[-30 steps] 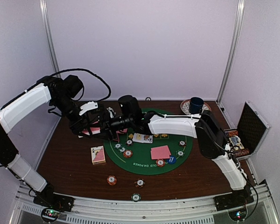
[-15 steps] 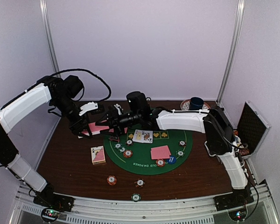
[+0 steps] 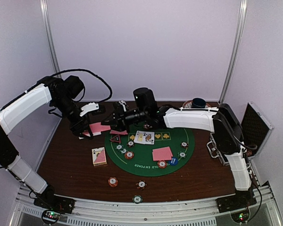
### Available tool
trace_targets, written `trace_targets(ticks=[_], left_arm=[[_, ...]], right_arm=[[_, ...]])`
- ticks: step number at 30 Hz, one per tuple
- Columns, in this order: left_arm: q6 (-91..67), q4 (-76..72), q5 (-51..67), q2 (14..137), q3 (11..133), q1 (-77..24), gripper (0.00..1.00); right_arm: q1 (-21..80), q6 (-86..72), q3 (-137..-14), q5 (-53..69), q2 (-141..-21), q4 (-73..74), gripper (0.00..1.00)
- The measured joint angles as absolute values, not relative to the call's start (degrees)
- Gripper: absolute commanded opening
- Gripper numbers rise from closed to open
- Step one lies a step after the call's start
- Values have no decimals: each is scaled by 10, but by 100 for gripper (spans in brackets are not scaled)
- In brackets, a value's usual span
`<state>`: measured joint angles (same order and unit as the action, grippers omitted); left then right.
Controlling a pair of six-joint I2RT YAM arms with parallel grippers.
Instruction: Distribute texas hold em gaming equipment
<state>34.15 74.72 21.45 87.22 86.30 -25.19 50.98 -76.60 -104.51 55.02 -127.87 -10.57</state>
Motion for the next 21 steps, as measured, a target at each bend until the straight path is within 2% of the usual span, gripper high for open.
trace_targets(ticks=[5, 15, 21], left_arm=[[342, 747, 214, 872, 863, -252, 0], [342, 747, 206, 872, 863, -252, 0], [343, 747, 195, 872, 863, -252, 0]], right_arm=[[503, -759, -1039, 556, -1271, -101, 0], [453, -672, -1006, 564, -1204, 5, 0], [404, -461, -1074, 496, -1175, 262, 0]])
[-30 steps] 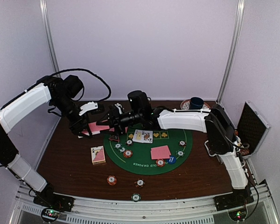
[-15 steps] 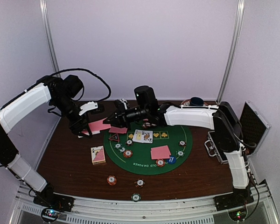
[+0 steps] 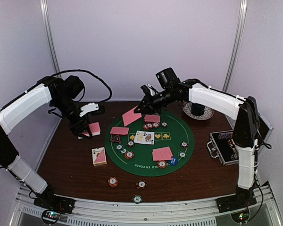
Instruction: Distribute texas hold em gaming equipment
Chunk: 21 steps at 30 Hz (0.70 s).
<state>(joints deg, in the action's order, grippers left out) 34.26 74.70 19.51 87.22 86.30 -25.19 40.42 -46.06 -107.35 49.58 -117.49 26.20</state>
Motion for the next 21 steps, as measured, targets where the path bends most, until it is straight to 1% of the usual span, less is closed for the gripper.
trace_targets(ticks=[2, 5, 7, 10, 13, 16, 19, 21], left_arm=[[344, 747, 191, 872, 863, -252, 0], [344, 747, 185, 872, 863, -252, 0], [344, 747, 181, 872, 863, -252, 0], [344, 747, 178, 872, 863, -252, 0], [344, 747, 177, 872, 863, -252, 0], [344, 747, 175, 872, 863, -252, 0], [344, 747, 173, 872, 863, -252, 0], [344, 747, 173, 872, 863, -252, 0]], right_arm=[[395, -370, -1126, 424, -1176, 373, 0], [399, -259, -1185, 305, -1176, 486, 0], [411, -195, -1199, 209, -1176, 533, 0], [442, -108, -1189, 44, -1178, 572, 0], [482, -19, -1137, -109, -1179, 555, 0], [520, 100, -1020, -253, -1175, 445, 0], [547, 205, -912, -343, -1181, 344, 0], [553, 251, -892, -380, -1196, 307, 0]])
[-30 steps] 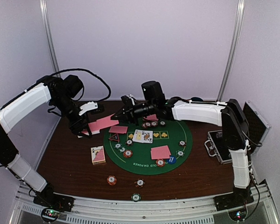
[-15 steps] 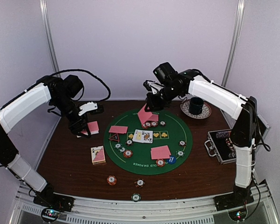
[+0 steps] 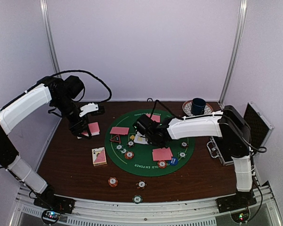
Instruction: Distribute texas hold em gaming equipment
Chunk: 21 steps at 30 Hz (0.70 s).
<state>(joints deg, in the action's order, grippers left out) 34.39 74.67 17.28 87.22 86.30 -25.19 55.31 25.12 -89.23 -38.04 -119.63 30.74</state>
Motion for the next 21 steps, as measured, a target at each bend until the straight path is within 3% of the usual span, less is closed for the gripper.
trace_targets(ticks=[8, 21], left_arm=[[344, 747, 173, 872, 863, -252, 0], [344, 747, 174, 872, 863, -252, 0]], right_arm=[[549, 339, -890, -444, -1232, 183, 0], [549, 340, -858, -424, -1252, 147, 0]])
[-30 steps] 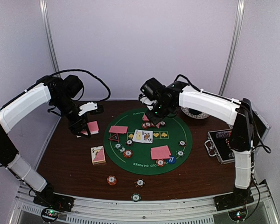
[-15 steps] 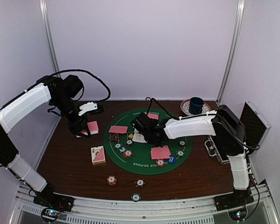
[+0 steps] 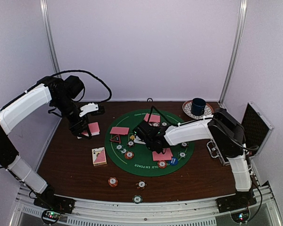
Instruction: Distribute texas hold em gaming equipment
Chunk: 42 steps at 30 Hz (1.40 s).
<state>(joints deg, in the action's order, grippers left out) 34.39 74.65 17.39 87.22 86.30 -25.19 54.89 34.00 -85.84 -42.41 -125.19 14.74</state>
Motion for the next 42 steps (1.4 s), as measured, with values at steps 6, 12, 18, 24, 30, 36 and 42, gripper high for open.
trace_targets(ticks=[6, 12, 18, 24, 30, 36, 42], left_arm=[[344, 747, 184, 872, 863, -252, 0], [344, 749, 192, 872, 865, -252, 0], [344, 750, 194, 872, 867, -252, 0], [344, 751, 195, 872, 869, -252, 0], [344, 751, 194, 872, 870, -252, 0], [344, 751, 194, 872, 871, -252, 0], [341, 751, 185, 872, 871, -252, 0]], right_arm=[[549, 315, -841, -406, -1254, 155, 21], [549, 288, -839, -382, -1254, 178, 59], [548, 260, -839, -364, -1238, 194, 77], [548, 235, -840, -338, -1219, 216, 85], [547, 200, -844, -315, -1185, 237, 88], [529, 103, -882, -268, -1130, 273, 88], [495, -51, -935, -136, -1060, 304, 89]])
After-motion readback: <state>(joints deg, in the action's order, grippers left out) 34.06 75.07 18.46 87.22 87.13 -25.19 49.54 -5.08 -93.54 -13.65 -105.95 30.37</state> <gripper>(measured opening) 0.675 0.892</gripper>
